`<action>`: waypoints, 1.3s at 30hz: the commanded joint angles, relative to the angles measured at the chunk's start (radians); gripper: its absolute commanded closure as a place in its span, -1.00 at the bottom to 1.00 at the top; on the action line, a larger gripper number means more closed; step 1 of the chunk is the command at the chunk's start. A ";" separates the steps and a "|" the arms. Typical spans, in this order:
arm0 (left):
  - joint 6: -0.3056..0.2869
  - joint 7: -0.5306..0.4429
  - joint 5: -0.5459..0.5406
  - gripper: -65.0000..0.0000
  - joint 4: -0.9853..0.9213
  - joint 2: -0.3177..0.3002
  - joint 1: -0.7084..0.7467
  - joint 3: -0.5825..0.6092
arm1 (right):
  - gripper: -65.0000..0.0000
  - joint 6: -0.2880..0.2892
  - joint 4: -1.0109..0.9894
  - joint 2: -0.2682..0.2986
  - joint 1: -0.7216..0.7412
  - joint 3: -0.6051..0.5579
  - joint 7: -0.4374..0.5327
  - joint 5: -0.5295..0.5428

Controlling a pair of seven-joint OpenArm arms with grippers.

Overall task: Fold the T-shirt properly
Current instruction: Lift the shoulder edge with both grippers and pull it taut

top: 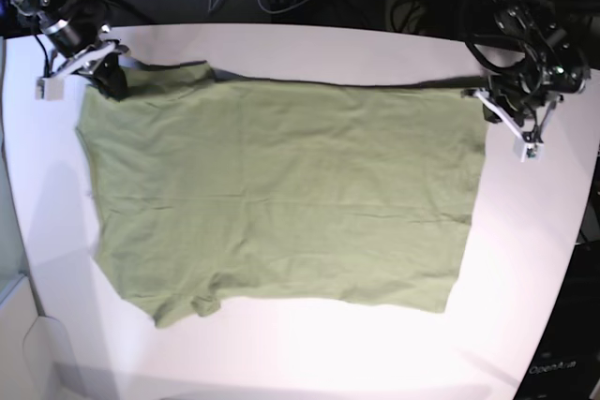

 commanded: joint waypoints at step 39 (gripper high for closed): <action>0.002 0.188 0.062 0.08 0.052 -0.013 -0.007 -0.140 | 0.98 -0.133 0.001 0.018 0.164 -0.044 -0.084 -0.107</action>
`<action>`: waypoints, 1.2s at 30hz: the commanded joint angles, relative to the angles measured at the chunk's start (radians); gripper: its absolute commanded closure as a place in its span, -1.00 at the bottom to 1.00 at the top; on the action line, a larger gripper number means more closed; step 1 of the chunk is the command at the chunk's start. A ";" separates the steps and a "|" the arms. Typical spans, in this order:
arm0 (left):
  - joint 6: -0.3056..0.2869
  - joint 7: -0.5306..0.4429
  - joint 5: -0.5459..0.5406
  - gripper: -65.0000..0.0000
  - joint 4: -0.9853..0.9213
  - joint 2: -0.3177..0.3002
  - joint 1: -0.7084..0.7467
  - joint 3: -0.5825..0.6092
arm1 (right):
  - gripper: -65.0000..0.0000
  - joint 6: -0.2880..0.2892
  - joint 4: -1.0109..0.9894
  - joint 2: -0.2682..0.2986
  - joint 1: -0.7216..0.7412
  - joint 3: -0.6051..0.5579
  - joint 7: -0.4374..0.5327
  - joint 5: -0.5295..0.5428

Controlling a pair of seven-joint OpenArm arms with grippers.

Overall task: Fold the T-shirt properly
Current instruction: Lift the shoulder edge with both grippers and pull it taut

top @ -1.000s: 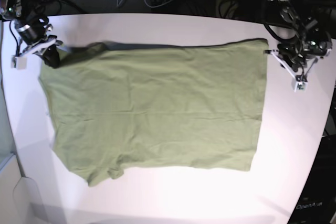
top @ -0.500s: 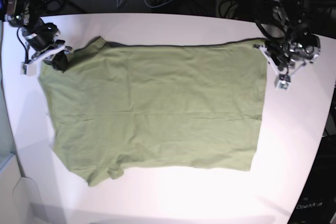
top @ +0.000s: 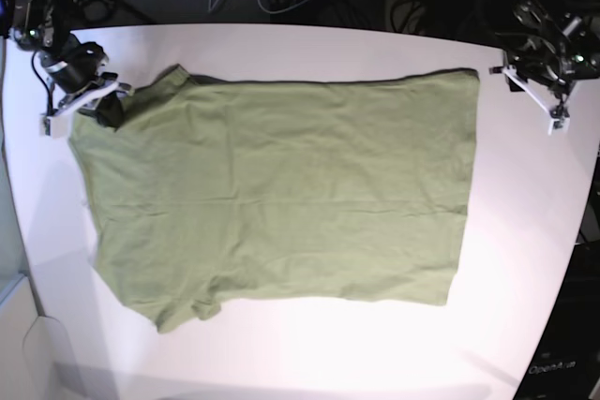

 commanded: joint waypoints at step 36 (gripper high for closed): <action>0.001 0.101 -0.435 0.08 -0.052 -0.013 0.056 0.069 | 0.99 -0.002 0.011 0.014 0.003 -0.048 0.019 0.012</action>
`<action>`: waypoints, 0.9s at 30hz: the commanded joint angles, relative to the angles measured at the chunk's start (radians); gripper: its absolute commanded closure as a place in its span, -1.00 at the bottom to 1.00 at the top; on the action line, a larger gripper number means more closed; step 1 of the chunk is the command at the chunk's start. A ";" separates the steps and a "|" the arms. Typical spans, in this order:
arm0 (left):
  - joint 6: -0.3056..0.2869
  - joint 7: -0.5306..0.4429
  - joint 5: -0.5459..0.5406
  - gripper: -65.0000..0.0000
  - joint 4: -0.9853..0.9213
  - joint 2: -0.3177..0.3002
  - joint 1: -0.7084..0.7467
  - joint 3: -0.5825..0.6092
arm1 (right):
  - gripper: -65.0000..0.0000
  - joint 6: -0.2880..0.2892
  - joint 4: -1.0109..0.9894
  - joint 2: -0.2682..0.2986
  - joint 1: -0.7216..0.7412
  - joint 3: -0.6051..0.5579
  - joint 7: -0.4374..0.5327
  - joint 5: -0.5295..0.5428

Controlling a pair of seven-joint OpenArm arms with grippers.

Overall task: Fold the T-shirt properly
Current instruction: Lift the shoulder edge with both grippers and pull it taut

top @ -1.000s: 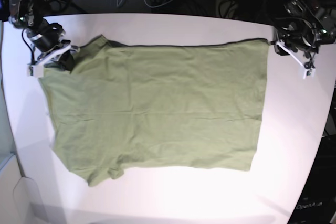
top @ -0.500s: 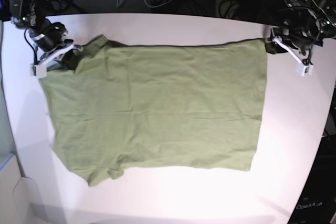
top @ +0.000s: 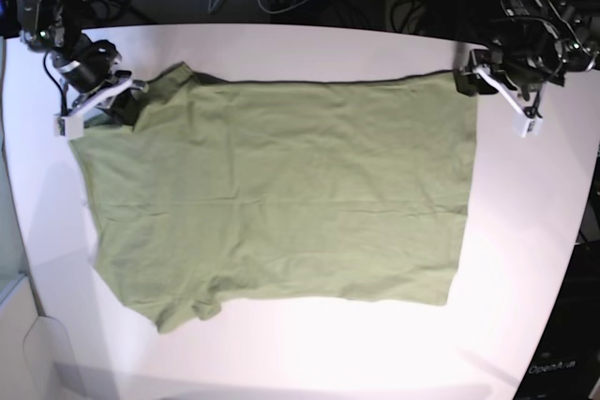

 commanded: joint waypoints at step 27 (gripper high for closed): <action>0.002 -0.033 0.017 0.92 -0.159 -0.025 0.009 0.086 | 0.99 -0.002 0.013 0.014 0.002 0.005 0.016 0.012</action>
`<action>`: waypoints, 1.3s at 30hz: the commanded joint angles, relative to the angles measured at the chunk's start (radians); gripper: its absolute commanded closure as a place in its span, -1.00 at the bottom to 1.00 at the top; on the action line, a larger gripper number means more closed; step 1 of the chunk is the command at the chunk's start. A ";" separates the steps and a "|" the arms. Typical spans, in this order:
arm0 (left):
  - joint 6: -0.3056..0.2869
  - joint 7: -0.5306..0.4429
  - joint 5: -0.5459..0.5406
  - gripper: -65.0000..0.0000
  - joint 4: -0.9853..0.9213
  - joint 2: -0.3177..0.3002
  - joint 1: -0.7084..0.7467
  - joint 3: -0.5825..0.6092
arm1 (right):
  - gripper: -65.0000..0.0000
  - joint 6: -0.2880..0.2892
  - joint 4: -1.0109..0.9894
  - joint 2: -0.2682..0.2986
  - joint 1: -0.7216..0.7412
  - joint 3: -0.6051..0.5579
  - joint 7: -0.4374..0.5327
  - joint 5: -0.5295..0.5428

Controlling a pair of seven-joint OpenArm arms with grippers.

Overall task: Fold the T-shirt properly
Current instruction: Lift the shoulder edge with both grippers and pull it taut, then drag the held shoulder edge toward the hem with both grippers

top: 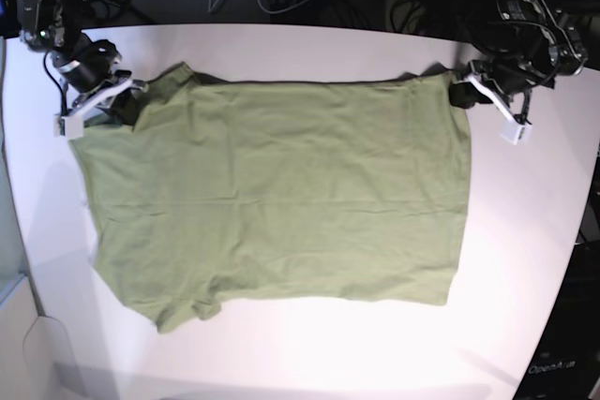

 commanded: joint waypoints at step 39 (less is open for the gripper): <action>0.009 0.145 0.092 0.93 0.182 -0.084 -0.161 0.060 | 0.99 -0.286 0.013 0.083 0.185 -0.099 -0.060 0.006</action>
